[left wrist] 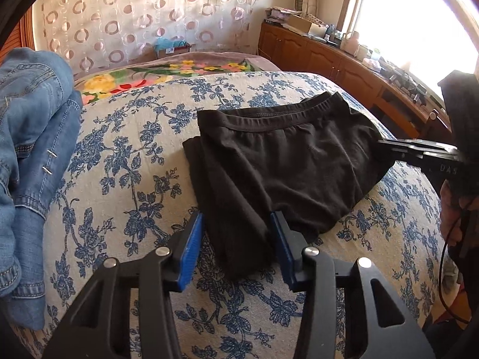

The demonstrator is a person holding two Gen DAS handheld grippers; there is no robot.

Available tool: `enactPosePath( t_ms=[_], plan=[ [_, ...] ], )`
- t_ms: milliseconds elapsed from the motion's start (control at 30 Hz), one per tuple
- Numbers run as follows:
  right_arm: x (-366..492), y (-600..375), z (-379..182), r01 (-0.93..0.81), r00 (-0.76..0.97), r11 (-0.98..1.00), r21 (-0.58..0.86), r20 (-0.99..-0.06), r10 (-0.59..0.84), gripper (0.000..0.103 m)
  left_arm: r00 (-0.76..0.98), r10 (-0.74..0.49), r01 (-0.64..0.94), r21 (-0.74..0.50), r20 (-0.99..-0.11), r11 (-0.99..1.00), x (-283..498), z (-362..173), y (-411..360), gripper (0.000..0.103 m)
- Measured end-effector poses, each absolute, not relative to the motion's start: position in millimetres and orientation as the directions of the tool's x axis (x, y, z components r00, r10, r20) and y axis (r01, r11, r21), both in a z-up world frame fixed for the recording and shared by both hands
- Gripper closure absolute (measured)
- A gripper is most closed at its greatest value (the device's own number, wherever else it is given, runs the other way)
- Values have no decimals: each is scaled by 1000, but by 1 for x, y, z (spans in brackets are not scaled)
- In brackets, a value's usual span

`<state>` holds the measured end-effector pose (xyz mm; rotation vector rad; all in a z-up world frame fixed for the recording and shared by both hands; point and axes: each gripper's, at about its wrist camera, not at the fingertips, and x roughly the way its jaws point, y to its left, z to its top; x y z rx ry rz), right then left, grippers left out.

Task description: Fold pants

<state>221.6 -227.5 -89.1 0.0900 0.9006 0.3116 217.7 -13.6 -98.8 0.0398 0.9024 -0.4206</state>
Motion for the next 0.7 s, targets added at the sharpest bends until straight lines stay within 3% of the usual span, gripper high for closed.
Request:
enactPosePath(
  t_ms=[167, 567, 700],
  plan=[
    [234, -235, -82, -232, 586, 950, 207, -750, 307, 53, 551, -330, 368, -132, -766, 920, 218, -99, -14, 58],
    [293, -216, -102, -309, 501, 939, 149, -814, 294, 51, 551, -343, 368, -148, -760, 918, 218, -99, -12, 59],
    [303, -215, -103, -330, 506, 933, 141, -808, 301, 49, 555, -350, 363, -159, -755, 918, 217, -99, -8, 70]
  ],
)
